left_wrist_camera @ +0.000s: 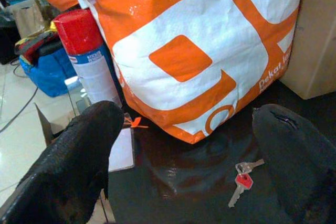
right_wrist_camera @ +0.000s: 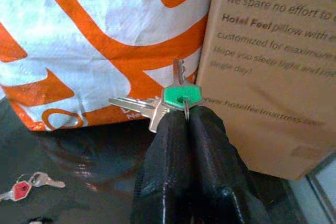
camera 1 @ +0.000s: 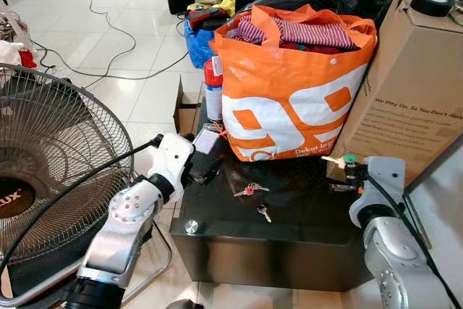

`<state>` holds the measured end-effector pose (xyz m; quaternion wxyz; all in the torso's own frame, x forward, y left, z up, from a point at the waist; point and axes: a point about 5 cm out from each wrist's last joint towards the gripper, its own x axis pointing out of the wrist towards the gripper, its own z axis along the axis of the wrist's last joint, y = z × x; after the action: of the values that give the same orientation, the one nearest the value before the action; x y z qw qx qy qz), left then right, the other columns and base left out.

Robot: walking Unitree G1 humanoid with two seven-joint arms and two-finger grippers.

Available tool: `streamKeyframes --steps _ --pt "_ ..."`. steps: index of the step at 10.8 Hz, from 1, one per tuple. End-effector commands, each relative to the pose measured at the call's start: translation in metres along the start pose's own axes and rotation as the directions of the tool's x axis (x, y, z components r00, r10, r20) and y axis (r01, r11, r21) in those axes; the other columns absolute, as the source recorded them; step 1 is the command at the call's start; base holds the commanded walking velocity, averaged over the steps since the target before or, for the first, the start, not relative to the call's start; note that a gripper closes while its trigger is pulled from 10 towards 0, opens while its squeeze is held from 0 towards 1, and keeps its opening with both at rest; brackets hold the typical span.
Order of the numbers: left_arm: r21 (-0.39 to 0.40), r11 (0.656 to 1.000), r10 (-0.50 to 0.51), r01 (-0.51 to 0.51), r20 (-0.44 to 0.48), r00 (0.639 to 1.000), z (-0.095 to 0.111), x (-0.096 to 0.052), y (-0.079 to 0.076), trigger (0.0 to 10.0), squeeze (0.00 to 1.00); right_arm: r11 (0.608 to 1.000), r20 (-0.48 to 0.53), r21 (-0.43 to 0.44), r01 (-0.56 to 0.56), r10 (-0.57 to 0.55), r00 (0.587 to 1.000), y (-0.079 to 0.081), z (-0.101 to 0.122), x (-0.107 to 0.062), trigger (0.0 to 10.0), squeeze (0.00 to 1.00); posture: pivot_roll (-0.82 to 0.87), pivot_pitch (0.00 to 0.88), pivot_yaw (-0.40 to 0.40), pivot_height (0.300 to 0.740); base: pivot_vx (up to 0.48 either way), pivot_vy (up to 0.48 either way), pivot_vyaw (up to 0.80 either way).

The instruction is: Hang keys on a hook

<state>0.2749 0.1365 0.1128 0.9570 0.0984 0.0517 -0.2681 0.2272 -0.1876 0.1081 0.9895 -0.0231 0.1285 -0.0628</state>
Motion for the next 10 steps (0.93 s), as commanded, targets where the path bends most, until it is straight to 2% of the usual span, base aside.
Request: streamKeyframes --steps 1,8,10 --pt "0.015 1.0 0.016 -0.017 0.01 1.0 0.0041 -0.0004 0.0029 10.0 0.0 1.0 0.026 -0.014 0.005 -0.004 1.0 0.0004 0.0047 0.0006 10.0 0.0 -0.07 0.0 0.024 0.74 0.0 0.0 0.0" --pt "0.034 0.999 0.02 -0.02 0.012 1.0 0.0046 -0.0013 0.0042 10.0 0.0 1.0 0.033 -0.018 -0.004 0.005 0.999 0.0021 0.0048 0.0017 10.0 0.0 -0.07 0.0 0.025 0.74 0.0 0.0 0.0" --pt "0.034 0.999 0.02 -0.021 0.014 1.0 0.0051 -0.001 0.0039 10.0 0.0 1.0 0.032 -0.021 -0.007 0.008 0.999 0.0022 0.0043 0.0024 10.0 0.0 -0.06 0.0 0.02 0.74 -0.266 0.0 0.0"
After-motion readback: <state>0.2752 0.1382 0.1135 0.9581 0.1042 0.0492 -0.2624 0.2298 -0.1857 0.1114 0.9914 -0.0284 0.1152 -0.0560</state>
